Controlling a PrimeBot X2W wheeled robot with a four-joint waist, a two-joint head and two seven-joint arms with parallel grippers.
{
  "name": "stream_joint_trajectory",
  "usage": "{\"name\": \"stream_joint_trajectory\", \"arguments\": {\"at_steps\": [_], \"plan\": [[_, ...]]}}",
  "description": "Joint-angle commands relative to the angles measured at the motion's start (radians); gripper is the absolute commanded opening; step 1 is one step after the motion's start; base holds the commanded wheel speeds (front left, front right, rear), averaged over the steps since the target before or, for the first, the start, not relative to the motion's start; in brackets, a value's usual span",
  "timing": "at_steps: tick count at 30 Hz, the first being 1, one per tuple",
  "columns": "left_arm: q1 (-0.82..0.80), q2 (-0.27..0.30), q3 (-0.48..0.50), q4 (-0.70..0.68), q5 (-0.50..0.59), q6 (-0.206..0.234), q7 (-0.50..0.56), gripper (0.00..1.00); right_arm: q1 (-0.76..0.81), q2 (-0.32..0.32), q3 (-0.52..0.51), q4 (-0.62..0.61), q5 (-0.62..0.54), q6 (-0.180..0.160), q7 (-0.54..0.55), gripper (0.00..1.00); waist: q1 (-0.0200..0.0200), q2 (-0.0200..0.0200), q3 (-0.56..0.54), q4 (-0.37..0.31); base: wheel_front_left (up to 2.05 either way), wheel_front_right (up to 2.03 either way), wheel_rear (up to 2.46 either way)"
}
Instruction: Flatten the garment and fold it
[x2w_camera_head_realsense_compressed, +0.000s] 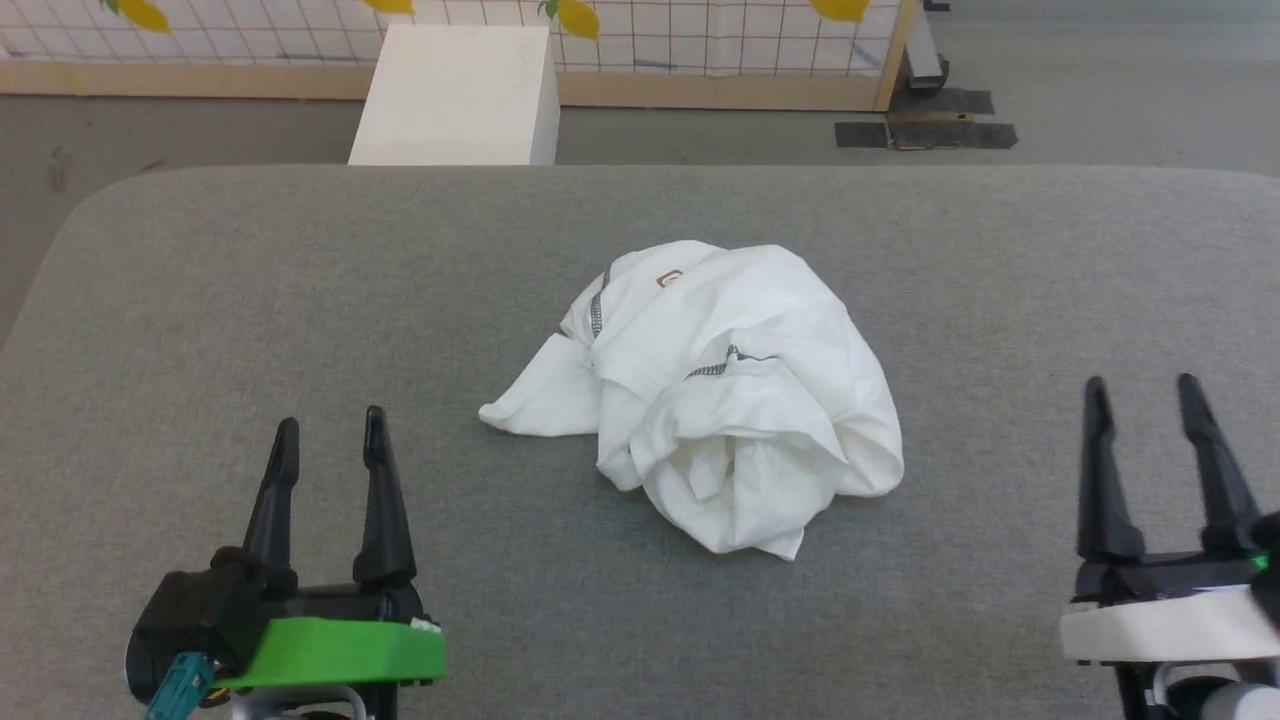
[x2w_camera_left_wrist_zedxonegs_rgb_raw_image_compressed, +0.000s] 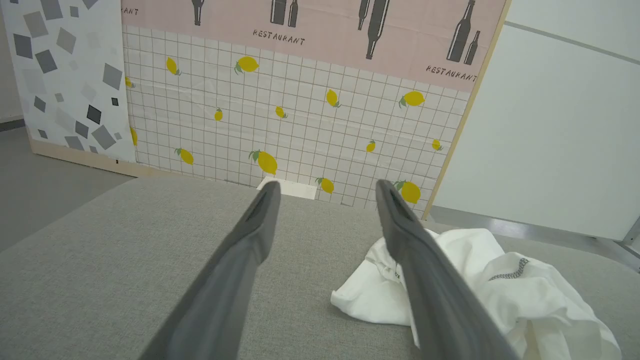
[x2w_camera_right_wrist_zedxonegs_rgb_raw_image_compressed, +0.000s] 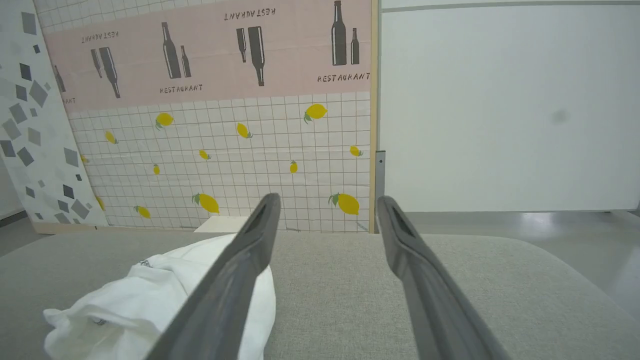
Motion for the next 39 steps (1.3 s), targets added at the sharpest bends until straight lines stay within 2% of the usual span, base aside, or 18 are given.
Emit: {"name": "stream_joint_trajectory", "arguments": {"at_steps": [1,10,16,21,22,23,27,31,35,39], "plan": [[0.004,-0.015,0.01,-0.004,0.013,-0.021,-0.004,1.0,0.001,0.0,0.03,-0.01,-0.01,-0.002,0.025,1.0,0.0,-0.0001,0.021,0.021,0.0,0.0,0.0],[-0.038,-0.118,0.054,0.024,0.068,-0.122,-0.004,1.0,-0.006,0.0,0.214,0.014,-0.042,-0.002,0.212,1.0,0.0,-0.0001,0.085,0.085,0.0,0.0,0.0],[-0.059,-0.155,0.075,0.052,0.094,-0.171,-0.004,1.0,-0.038,0.0,0.25,0.14,-0.052,-0.002,0.319,1.0,0.0,-0.0001,0.121,0.145,0.0,0.0,0.0],[-0.073,-0.167,0.09,0.07,0.114,-0.197,-0.004,1.0,-0.093,0.0,0.268,0.257,-0.066,-0.002,0.36,1.0,0.0,-0.0001,0.129,0.178,0.0,0.0,0.0],[-0.074,-0.168,0.092,0.073,0.117,-0.201,-0.004,1.0,-0.103,0.0,0.265,0.282,-0.065,-0.002,0.369,0.28,0.0,-0.0001,0.128,0.182,0.0,0.0,0.0],[-0.074,-0.17,0.095,0.075,0.119,-0.203,-0.004,1.0,-0.111,0.0,0.264,0.298,-0.066,-0.002,0.375,0.0,0.0,-0.0001,0.126,0.184,0.0,0.0,0.0],[-0.07,-0.174,0.104,0.082,0.126,-0.208,-0.004,1.0,-0.132,0.0,0.255,0.335,-0.058,-0.002,0.379,0.0,0.0,-0.0001,0.113,0.183,0.0,0.0,0.0],[-0.057,-0.176,0.112,0.087,0.131,-0.211,-0.005,1.0,-0.136,0.0,0.265,0.308,-0.037,-0.002,0.377,0.0,0.0,-0.0001,0.087,0.159,0.0,0.0,0.0],[-0.046,-0.177,0.123,0.086,0.137,-0.213,-0.005,1.0,-0.154,-0.001,0.281,0.2,-0.034,-0.002,0.414,0.0,0.0,-0.0001,0.054,0.117,0.0,0.0,0.0],[-0.041,-0.177,0.135,0.085,0.144,-0.216,-0.005,1.0,-0.196,-0.052,0.253,0.04,-0.043,-0.002,0.474,0.0,0.0,-0.0001,0.03,0.074,0.0,0.0,0.0]]}}
